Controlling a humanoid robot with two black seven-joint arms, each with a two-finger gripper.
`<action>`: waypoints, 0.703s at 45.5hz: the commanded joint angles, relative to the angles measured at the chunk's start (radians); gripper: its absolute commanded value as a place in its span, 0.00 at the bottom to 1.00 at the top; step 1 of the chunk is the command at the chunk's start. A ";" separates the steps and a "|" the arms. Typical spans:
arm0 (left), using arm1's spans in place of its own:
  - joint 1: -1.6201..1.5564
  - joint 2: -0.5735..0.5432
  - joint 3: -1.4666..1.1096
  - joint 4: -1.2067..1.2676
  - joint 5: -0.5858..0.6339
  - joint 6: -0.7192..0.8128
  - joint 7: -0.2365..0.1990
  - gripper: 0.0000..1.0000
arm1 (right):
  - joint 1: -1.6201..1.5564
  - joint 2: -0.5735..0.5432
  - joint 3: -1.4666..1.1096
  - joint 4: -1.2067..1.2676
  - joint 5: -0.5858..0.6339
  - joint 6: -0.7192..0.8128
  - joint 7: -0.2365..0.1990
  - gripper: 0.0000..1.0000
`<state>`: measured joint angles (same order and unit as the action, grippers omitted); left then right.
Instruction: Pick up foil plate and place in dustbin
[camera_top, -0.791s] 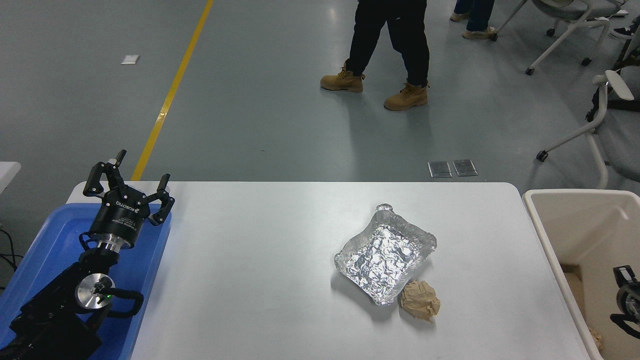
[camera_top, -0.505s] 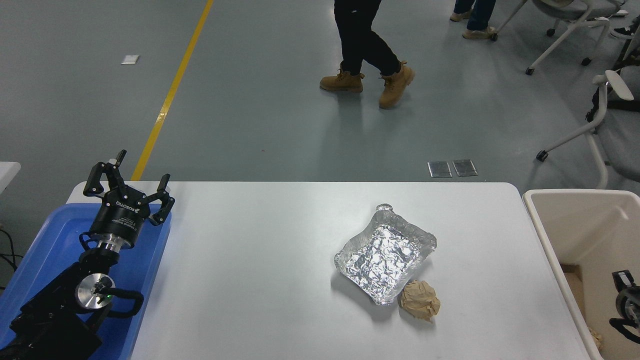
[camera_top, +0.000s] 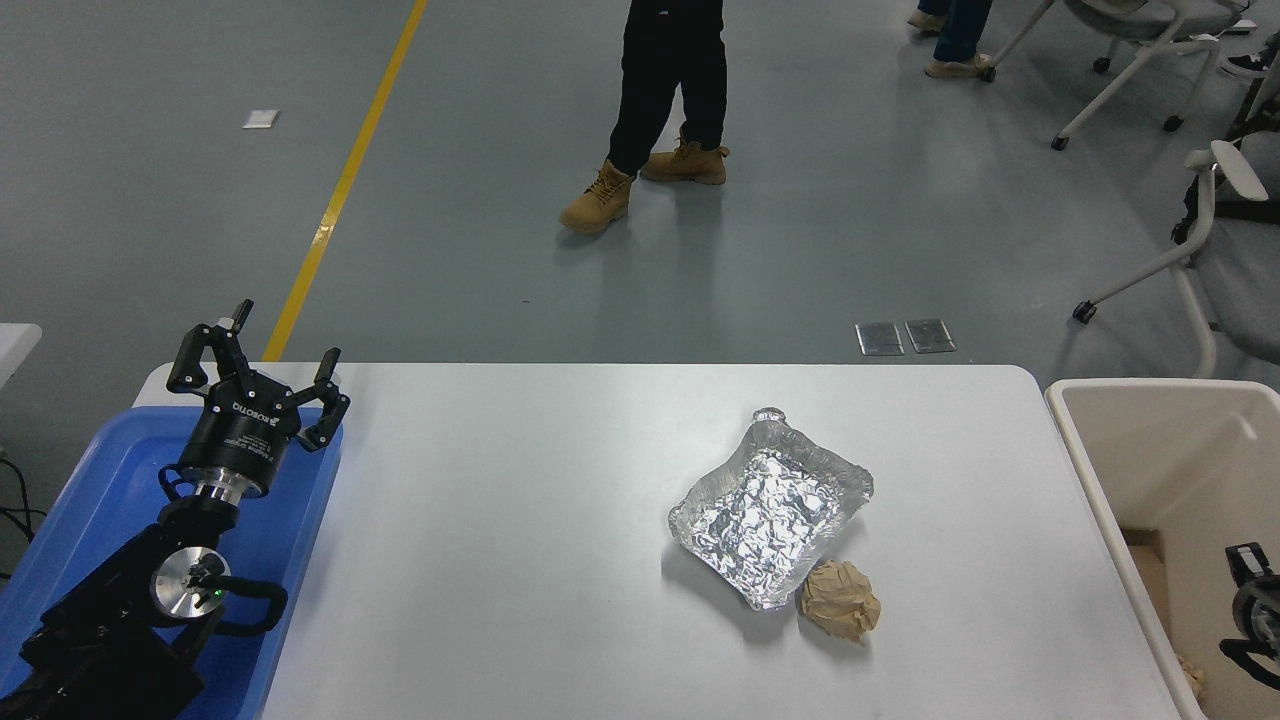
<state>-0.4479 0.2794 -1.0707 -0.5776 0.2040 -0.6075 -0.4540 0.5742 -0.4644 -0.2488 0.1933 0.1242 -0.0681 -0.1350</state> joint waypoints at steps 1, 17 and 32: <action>0.000 0.000 0.000 -0.001 0.000 0.000 0.000 0.98 | -0.014 0.000 0.002 0.000 0.000 -0.001 0.000 0.00; 0.000 0.000 0.000 -0.001 0.000 0.000 0.001 0.98 | -0.004 0.001 0.000 0.000 0.000 -0.006 -0.006 0.00; 0.000 0.000 0.000 -0.001 0.000 0.000 0.000 0.98 | 0.010 -0.002 -0.003 0.002 0.000 -0.001 -0.006 0.00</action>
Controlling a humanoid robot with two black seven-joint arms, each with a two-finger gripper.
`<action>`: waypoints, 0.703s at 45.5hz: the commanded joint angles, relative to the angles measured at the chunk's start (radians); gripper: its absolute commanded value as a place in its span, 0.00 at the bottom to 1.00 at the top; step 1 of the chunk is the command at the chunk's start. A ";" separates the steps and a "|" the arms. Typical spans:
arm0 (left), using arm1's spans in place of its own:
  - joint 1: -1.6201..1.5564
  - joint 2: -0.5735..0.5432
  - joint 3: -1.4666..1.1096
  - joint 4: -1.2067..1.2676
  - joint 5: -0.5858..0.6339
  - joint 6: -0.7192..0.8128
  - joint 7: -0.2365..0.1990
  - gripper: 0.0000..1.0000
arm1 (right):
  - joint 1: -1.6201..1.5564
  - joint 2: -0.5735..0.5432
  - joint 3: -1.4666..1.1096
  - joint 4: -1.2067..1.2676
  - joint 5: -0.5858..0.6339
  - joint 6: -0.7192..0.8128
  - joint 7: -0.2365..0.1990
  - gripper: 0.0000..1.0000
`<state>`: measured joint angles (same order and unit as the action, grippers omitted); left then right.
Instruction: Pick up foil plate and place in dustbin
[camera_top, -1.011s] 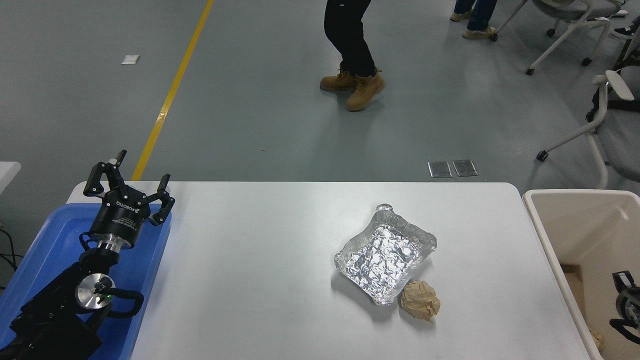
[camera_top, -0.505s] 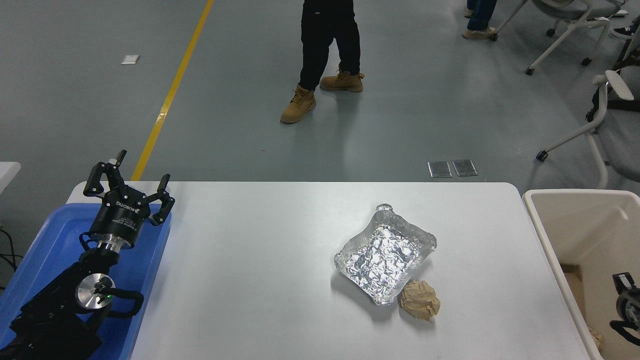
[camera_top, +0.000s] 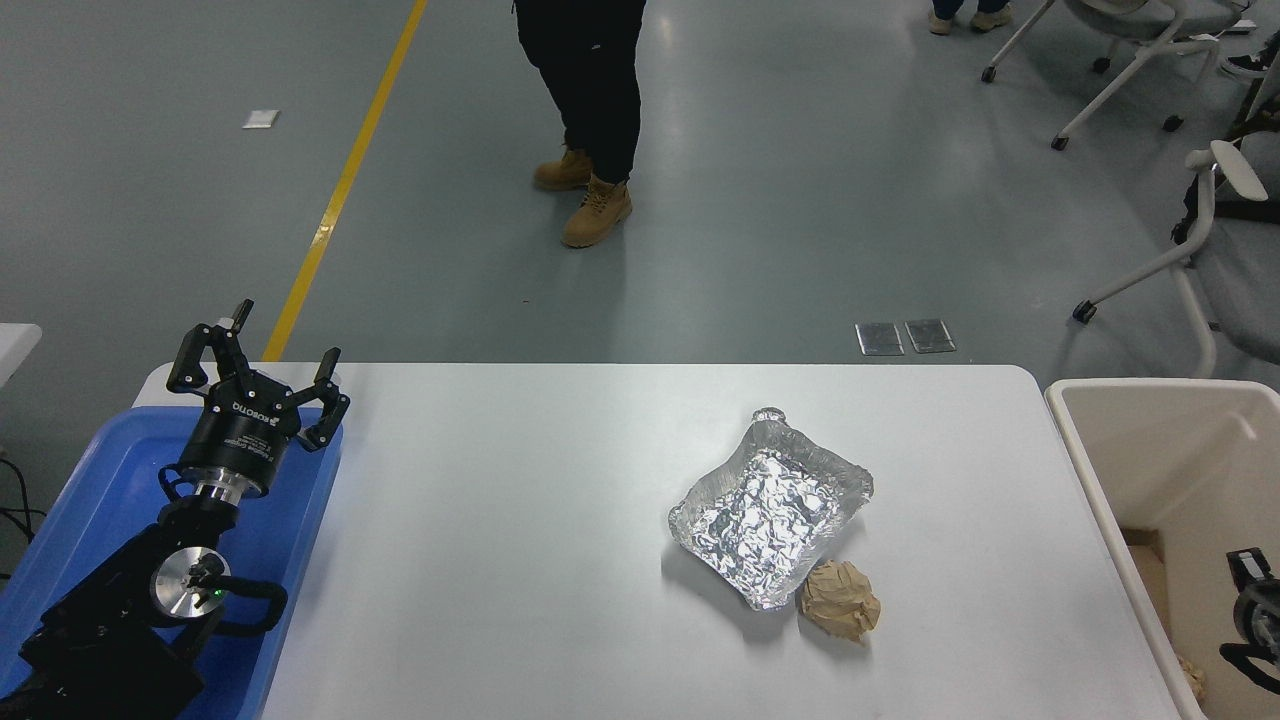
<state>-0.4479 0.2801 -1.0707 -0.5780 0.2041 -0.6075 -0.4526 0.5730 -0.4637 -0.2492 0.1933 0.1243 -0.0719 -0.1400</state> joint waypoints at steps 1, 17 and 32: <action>0.000 0.001 0.000 0.001 0.001 -0.001 -0.001 0.98 | 0.013 -0.001 -0.002 0.002 0.000 0.004 -0.001 0.00; 0.000 -0.001 0.000 0.000 0.000 0.000 0.000 0.98 | 0.018 -0.001 -0.005 0.003 0.000 0.004 -0.001 0.00; 0.000 -0.001 0.000 0.000 0.000 0.000 0.000 0.98 | 0.114 -0.033 -0.042 0.020 0.002 -0.035 -0.004 0.99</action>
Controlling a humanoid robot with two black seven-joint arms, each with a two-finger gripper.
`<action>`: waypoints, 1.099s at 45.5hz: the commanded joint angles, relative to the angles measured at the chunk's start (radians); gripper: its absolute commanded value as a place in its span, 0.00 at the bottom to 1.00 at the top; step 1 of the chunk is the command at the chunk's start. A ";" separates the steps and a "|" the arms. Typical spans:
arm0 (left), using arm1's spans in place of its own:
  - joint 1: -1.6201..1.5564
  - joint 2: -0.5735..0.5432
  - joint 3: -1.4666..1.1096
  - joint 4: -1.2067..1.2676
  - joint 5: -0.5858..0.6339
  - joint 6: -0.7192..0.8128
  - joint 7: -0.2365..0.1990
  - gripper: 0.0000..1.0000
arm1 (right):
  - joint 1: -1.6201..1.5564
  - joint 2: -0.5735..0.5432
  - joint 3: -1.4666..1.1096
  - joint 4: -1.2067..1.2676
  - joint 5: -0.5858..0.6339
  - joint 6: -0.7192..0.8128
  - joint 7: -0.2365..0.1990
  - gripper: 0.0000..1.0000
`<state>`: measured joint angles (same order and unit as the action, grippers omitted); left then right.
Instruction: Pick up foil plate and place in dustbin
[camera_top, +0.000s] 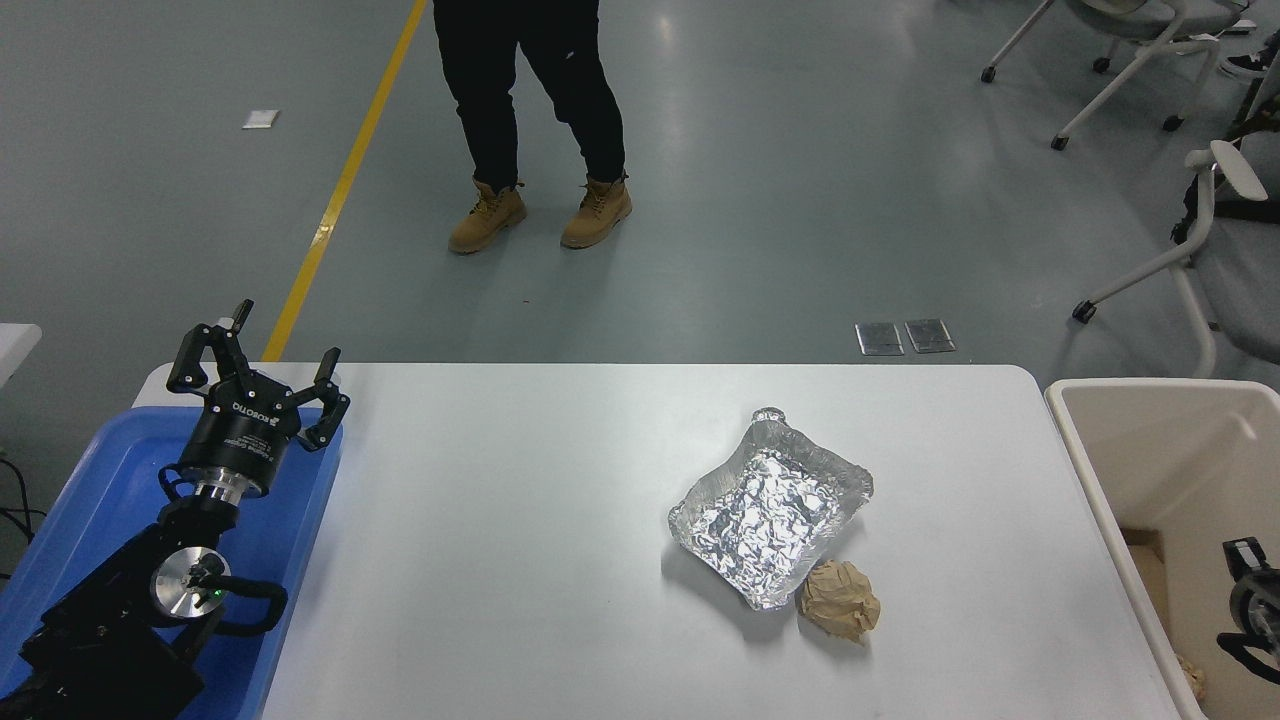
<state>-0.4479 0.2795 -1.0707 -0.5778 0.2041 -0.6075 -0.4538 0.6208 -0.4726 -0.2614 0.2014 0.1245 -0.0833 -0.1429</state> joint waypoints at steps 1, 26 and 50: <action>0.000 0.000 0.000 0.000 0.000 0.000 0.001 0.98 | 0.091 -0.038 -0.054 0.024 0.001 -0.024 0.000 0.99; 0.000 0.000 0.000 0.000 0.000 -0.001 0.001 0.98 | 0.709 -0.256 -0.527 0.702 0.007 -0.024 -0.004 0.99; 0.000 0.000 0.000 0.000 0.000 -0.001 0.003 0.98 | 1.511 -0.212 -0.998 1.323 0.058 0.166 -0.083 1.00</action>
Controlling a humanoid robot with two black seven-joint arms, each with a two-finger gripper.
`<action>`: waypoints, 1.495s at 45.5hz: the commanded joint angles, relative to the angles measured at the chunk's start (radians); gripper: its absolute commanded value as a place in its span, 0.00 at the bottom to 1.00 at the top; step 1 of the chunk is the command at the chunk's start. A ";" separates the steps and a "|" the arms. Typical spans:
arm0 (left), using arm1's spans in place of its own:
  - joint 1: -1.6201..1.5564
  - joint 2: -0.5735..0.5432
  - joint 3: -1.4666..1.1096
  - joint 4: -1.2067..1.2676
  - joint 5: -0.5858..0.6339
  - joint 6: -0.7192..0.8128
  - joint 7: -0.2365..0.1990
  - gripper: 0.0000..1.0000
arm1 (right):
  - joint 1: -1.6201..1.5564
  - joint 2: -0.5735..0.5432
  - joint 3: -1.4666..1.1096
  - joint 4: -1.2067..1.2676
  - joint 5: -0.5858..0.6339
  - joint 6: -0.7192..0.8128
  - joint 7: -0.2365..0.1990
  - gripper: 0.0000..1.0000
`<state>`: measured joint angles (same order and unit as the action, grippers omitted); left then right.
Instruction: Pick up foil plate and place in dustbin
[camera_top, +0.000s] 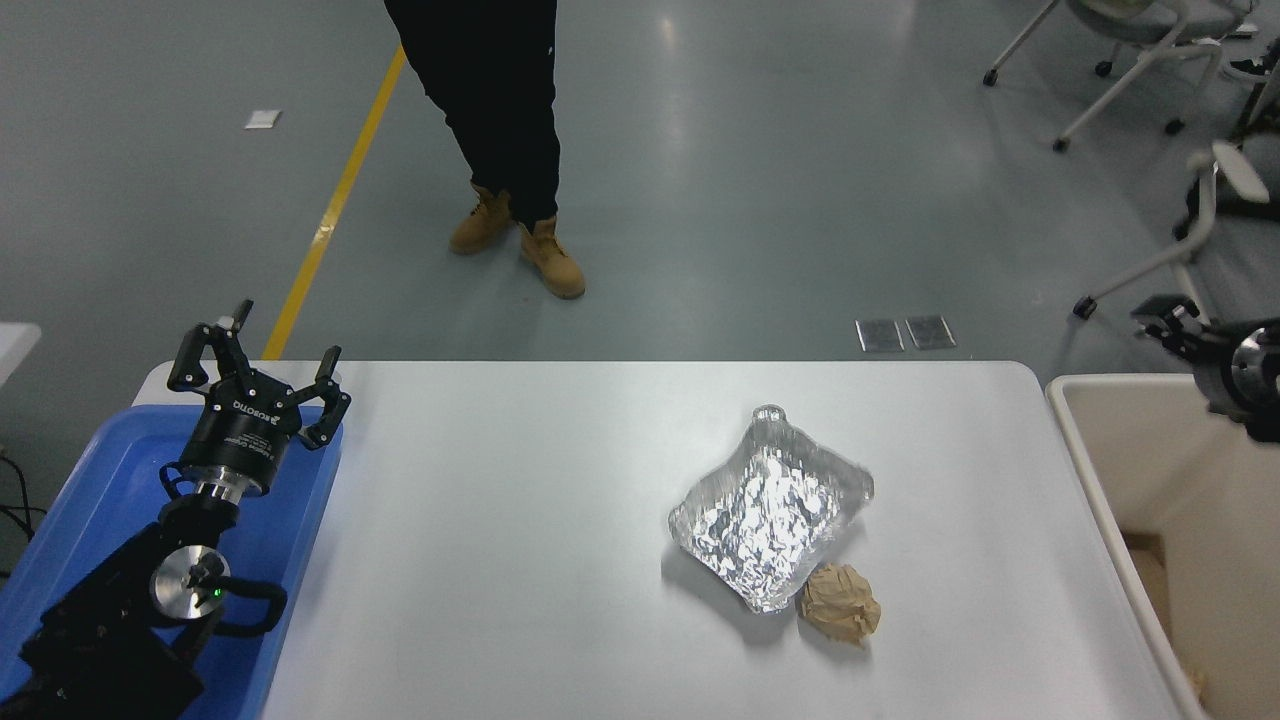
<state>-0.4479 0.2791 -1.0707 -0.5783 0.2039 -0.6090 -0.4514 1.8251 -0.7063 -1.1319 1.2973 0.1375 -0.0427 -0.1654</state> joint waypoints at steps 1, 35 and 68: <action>0.000 0.000 0.000 0.000 0.000 0.000 0.000 0.98 | 0.327 0.028 -0.129 0.240 0.059 0.145 -0.069 1.00; 0.000 0.000 0.000 0.002 0.000 0.002 -0.001 0.98 | 0.648 0.269 -0.115 0.335 0.192 0.409 -0.089 1.00; 0.000 0.000 0.000 0.000 0.000 0.002 -0.001 0.98 | -0.130 0.274 0.247 0.066 0.185 0.178 -0.086 1.00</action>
<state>-0.4480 0.2794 -1.0707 -0.5778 0.2043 -0.6076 -0.4526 1.9426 -0.4381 -1.0140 1.4579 0.3255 0.2234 -0.2518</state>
